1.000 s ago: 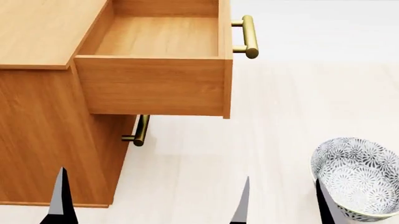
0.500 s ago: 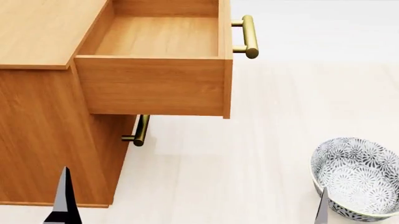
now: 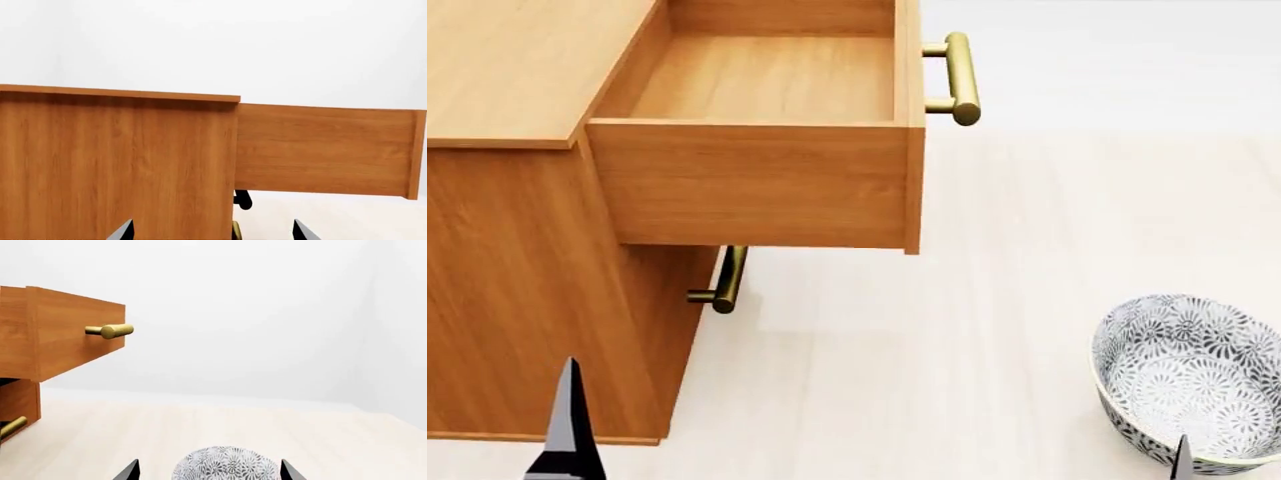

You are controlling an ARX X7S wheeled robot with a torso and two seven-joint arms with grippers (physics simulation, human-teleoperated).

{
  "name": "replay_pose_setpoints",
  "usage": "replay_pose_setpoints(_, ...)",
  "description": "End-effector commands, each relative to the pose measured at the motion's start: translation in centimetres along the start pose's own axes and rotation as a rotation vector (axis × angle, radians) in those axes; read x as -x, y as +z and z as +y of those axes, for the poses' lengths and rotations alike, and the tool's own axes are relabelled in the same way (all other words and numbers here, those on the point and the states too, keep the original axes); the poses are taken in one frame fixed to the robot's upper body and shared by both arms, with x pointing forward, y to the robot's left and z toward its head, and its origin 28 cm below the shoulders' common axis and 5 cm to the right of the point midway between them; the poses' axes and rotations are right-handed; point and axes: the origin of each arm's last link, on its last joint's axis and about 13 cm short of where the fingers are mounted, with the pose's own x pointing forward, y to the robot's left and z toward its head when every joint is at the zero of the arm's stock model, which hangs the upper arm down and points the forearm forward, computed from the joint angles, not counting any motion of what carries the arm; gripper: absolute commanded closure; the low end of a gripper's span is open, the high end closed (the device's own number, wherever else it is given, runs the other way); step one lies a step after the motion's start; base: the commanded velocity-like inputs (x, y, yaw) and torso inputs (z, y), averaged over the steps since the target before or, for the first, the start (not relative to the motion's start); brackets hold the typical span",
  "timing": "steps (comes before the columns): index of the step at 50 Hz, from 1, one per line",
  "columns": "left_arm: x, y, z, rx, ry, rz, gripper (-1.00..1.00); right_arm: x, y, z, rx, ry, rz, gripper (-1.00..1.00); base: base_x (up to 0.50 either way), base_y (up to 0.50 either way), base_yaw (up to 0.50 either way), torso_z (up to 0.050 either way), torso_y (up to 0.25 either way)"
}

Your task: Put the ketchup in the top drawer of the cabinet.

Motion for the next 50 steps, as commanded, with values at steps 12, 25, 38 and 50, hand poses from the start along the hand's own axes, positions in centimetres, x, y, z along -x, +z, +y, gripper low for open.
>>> replay_pose_setpoints(12, -0.2, -0.2, -0.1, 0.000, 0.002, 0.005, -1.00, 2.3, -0.9, -2.4, -0.017, 0.020, 0.036, -1.00, 0.00, 0.00, 0.00, 0.000, 0.000)
replay_pose_setpoints(25, -0.3, -0.5, -0.1, -0.001, 0.009, 0.013, -1.00, 4.1, -1.5, -3.0, -0.022, 0.023, 0.030, -1.00, 0.00, 0.00, 0.00, 0.000, 0.000)
replay_pose_setpoints(38, -0.4, -0.6, 0.0, 0.002, 0.017, 0.017, -1.00, 5.9, -2.0, -3.5, -0.030, -0.034, 0.036, -1.00, 0.00, 0.00, 0.00, 0.000, 0.000)
replay_pose_setpoints(50, -0.4, -0.6, 0.0, 0.001, 0.017, 0.016, -1.00, 6.3, -2.8, -4.0, -0.035, -0.095, 0.048, -1.00, 0.00, 0.00, 0.00, 0.000, 0.000)
